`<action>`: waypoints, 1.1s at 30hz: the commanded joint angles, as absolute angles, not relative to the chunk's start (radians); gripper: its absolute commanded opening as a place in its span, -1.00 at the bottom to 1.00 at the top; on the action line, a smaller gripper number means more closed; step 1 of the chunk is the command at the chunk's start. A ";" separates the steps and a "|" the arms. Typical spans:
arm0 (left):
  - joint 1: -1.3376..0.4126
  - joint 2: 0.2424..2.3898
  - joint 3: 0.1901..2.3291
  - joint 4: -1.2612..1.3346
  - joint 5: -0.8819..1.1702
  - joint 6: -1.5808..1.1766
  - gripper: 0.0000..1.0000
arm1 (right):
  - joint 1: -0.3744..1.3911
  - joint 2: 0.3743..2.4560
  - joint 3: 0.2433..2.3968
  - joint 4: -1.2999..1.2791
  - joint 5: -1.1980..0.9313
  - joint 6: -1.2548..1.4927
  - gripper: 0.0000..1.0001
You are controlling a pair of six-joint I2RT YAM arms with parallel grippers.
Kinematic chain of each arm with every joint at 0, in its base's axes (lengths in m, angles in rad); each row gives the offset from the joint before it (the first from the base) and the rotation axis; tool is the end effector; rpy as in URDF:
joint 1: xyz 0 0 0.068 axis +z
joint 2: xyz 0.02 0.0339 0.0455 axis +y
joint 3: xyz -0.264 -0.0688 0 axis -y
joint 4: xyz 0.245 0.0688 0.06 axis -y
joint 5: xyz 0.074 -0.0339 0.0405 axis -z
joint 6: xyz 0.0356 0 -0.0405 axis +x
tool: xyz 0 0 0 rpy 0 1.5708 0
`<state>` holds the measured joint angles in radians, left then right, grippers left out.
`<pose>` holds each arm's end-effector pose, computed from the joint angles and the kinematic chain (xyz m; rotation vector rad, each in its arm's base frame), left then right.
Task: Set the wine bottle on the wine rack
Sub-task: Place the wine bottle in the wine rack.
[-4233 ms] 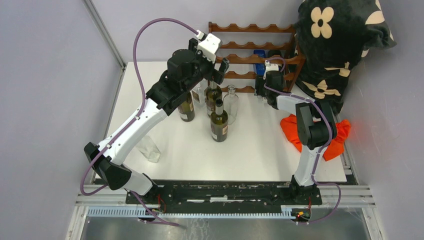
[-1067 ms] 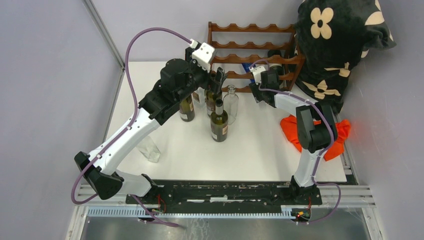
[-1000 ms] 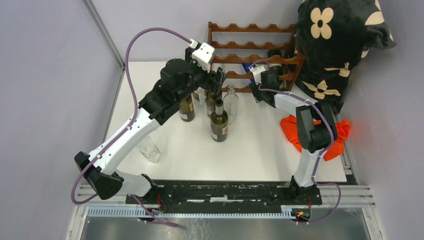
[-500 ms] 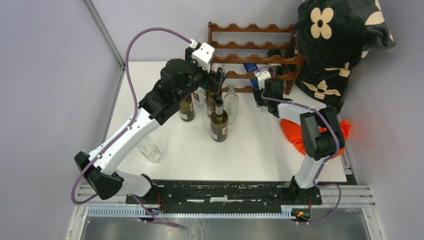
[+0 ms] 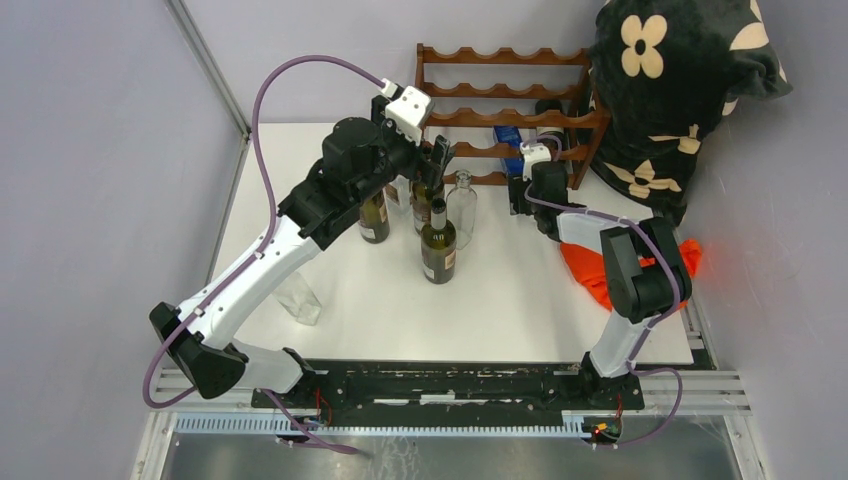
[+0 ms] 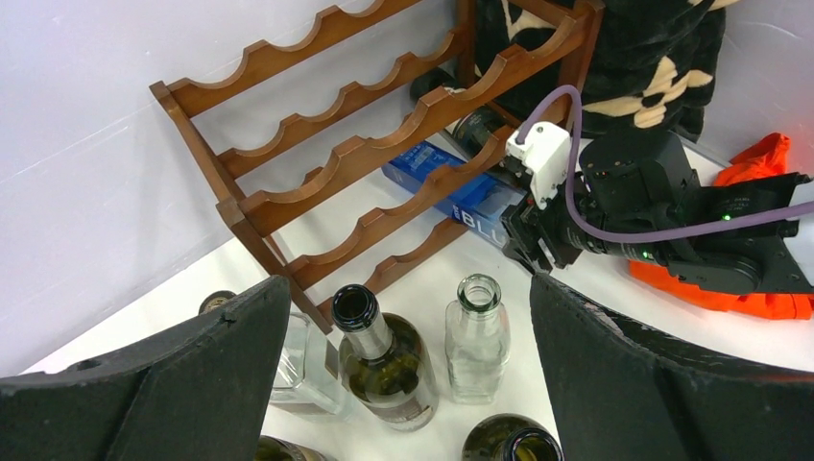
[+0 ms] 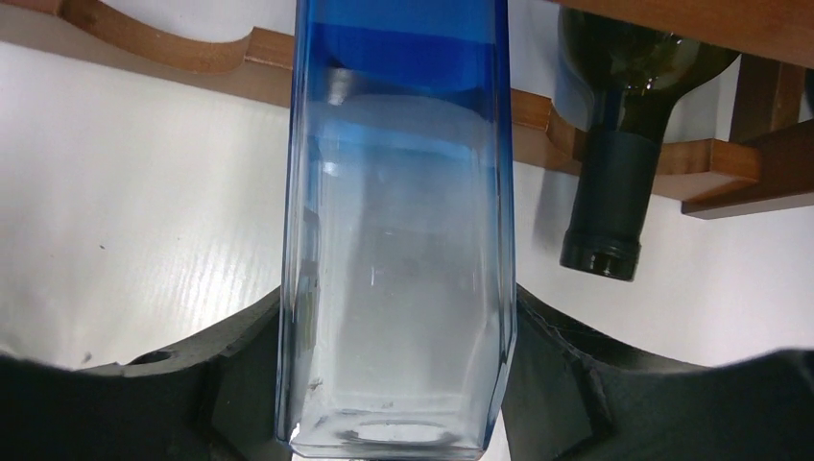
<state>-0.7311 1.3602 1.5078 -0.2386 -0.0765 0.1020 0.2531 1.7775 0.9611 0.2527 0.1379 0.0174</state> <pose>0.2306 -0.2032 0.4571 0.6249 1.5573 -0.4126 0.3672 0.0899 0.1761 -0.1697 2.1218 0.0125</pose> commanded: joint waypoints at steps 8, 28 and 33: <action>-0.736 1.379 1.569 -0.239 -0.094 0.129 1.00 | 0.249 1.823 1.182 0.447 0.171 0.142 -1.00; -0.736 1.456 1.633 -0.259 -0.104 0.160 1.00 | 0.248 1.873 1.222 0.612 0.229 0.157 -1.00; -0.736 1.477 1.657 -0.271 -0.100 0.166 1.00 | 0.246 1.905 1.249 0.619 0.231 0.167 -1.00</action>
<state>-0.7311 1.4685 1.5932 -0.2840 -0.0963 0.1284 0.2504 1.9240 1.1355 0.3161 0.1932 0.1600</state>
